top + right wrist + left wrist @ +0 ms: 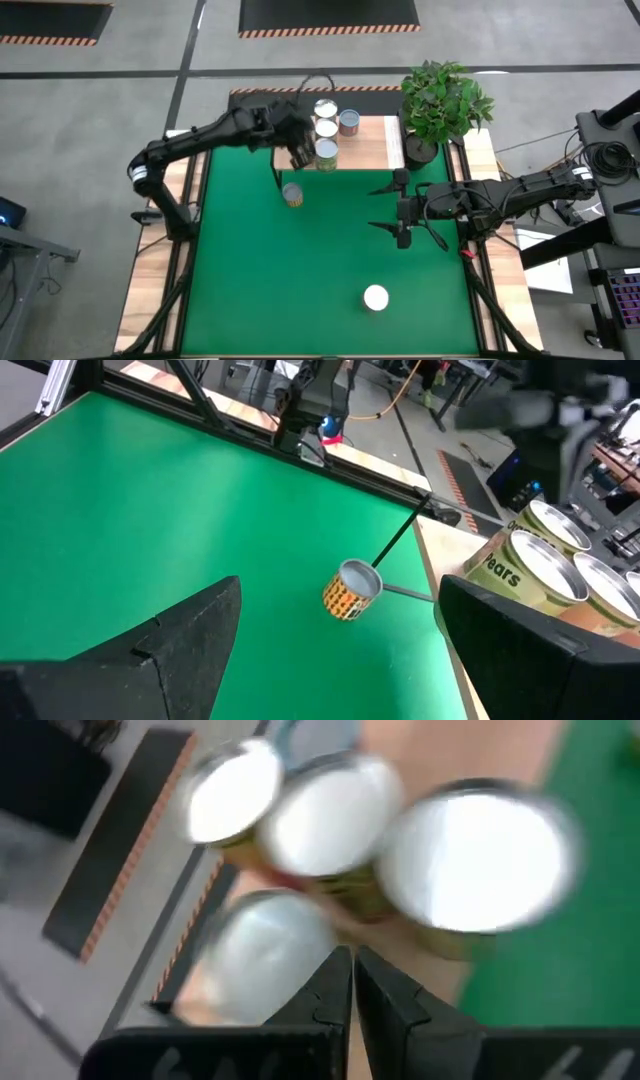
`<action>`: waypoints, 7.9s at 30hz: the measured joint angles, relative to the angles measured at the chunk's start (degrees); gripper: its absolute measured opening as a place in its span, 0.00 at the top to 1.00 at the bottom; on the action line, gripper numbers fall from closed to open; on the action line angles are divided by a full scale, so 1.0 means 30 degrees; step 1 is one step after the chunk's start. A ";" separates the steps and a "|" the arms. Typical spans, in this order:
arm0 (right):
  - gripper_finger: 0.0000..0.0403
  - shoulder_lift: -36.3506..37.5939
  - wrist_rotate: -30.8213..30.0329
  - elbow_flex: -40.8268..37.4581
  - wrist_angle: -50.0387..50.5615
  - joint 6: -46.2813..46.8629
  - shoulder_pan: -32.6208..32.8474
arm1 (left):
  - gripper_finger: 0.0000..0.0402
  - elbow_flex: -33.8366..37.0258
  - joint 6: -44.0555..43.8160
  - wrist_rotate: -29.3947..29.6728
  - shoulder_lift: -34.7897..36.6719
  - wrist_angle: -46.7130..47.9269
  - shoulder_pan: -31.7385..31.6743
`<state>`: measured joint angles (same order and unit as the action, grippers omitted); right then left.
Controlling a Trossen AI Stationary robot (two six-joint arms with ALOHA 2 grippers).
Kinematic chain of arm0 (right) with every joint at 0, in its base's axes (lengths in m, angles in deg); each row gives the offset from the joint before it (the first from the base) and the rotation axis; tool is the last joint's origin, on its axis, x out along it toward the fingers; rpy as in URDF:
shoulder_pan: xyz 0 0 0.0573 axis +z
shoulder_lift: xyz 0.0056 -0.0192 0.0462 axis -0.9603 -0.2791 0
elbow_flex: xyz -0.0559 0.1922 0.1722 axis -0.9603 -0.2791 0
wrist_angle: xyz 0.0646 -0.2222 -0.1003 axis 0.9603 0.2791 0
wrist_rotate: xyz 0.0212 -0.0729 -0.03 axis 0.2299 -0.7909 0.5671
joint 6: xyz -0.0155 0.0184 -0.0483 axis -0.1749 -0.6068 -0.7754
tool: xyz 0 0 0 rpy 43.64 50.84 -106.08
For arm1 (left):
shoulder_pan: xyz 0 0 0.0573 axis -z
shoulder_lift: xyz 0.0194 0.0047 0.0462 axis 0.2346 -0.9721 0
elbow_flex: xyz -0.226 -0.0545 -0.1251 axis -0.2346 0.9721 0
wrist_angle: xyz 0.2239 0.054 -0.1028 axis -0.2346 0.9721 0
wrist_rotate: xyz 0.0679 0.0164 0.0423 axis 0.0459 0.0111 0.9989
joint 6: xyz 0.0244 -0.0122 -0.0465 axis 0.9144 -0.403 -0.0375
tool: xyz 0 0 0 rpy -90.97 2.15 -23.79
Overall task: Pick and place cans onto a shelf
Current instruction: Put the canned corn on the shelf
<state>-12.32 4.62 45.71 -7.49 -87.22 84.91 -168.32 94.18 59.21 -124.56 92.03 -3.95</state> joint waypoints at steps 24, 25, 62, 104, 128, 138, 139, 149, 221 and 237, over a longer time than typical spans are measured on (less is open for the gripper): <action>0.19 -0.1409 0.0735 0.0081 0.2737 0.8888 0.0914 | 1.00 1.8211 0.0087 0.0000 0.9398 -1.6888 1.1146; 0.19 -0.1521 0.0724 0.0227 0.3585 0.9525 0.1140 | 1.00 1.8509 0.0046 -0.0007 0.9426 -1.7189 1.1252; 0.19 -0.8612 -0.1974 -0.7155 -0.9432 1.7737 1.0894 | 1.00 1.8703 -0.0644 0.0971 0.9455 -1.9976 1.1301; 0.28 -1.0082 -0.0794 -0.4901 -1.4085 0.7194 0.5490 | 1.00 1.8834 -0.3965 -0.3645 0.6031 -2.2472 1.1783; 0.28 -0.7368 0.3723 -0.1470 -1.0406 0.0089 -0.0727 | 0.47 1.6127 -0.3845 0.1521 0.6067 -1.8525 1.1760; 0.28 -0.7218 0.4098 -0.1492 -0.9682 -0.0368 -0.1612 | 0.17 1.6262 -0.4165 0.2203 0.5572 -1.9203 1.1650; 0.28 -0.7218 0.4217 -0.1492 -0.9692 -0.0317 -0.1639 | 0.16 1.6267 -0.4161 0.2115 0.5508 -1.9277 1.1650; 0.28 -0.7109 0.5304 -0.1499 -1.0368 -0.0185 -0.1719 | 0.15 1.6408 -0.4153 0.2397 0.3904 -2.0561 1.1431; 0.10 -0.4333 0.3519 -0.1506 -0.9998 -0.0132 -0.1712 | 0.30 1.6664 -0.9748 1.5746 0.6635 -1.4743 1.1622; 0.10 -0.4348 0.3490 -0.1506 -1.0114 -0.1042 -0.1719 | 0.30 2.0980 -1.1527 1.6524 0.6156 -2.4701 0.9871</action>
<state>-25.36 15.09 41.20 -37.84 -90.35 79.75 -105.38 59.60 108.79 -106.09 17.92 25.66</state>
